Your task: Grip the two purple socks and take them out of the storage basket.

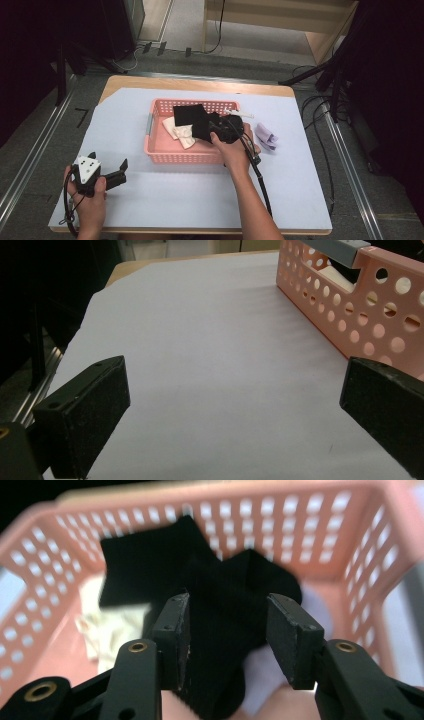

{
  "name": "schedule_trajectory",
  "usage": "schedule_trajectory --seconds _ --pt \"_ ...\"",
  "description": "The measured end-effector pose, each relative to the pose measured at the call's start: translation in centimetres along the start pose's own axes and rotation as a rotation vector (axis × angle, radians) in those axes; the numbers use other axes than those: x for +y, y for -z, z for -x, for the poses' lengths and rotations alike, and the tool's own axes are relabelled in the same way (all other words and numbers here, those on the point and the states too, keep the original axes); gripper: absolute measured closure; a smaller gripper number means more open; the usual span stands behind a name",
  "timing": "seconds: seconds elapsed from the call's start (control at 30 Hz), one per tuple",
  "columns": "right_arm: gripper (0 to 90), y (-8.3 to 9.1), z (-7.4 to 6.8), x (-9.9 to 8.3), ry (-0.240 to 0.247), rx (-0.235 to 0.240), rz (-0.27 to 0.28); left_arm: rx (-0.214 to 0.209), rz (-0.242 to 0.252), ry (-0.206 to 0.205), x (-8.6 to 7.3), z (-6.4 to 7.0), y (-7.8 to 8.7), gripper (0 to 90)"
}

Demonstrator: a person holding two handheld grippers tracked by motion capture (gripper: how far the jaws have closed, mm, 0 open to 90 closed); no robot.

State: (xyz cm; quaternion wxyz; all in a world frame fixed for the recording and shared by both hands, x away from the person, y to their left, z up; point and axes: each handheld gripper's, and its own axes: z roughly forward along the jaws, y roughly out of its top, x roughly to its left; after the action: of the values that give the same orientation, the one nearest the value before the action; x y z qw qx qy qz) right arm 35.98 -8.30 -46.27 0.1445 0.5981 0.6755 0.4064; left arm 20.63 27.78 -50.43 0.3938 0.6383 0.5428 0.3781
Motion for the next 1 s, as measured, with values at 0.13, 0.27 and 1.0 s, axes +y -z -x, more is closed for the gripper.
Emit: schedule_trajectory --seconds 0.13,0.27,1.0 --pt "58.4 -0.7 -0.7 -0.2 0.050 -0.010 -0.112 0.000 -0.001 -0.001 0.0 0.0 0.0 0.4" --pt "83.4 -0.9 -0.7 -0.3 0.088 0.051 -0.141 -0.001 0.001 0.001 0.0 0.0 0.0 0.4" --pt "67.8 1.7 -2.3 0.2 0.201 0.055 0.073 -0.005 -0.003 0.011 0.0 -0.1 0.0 0.4"
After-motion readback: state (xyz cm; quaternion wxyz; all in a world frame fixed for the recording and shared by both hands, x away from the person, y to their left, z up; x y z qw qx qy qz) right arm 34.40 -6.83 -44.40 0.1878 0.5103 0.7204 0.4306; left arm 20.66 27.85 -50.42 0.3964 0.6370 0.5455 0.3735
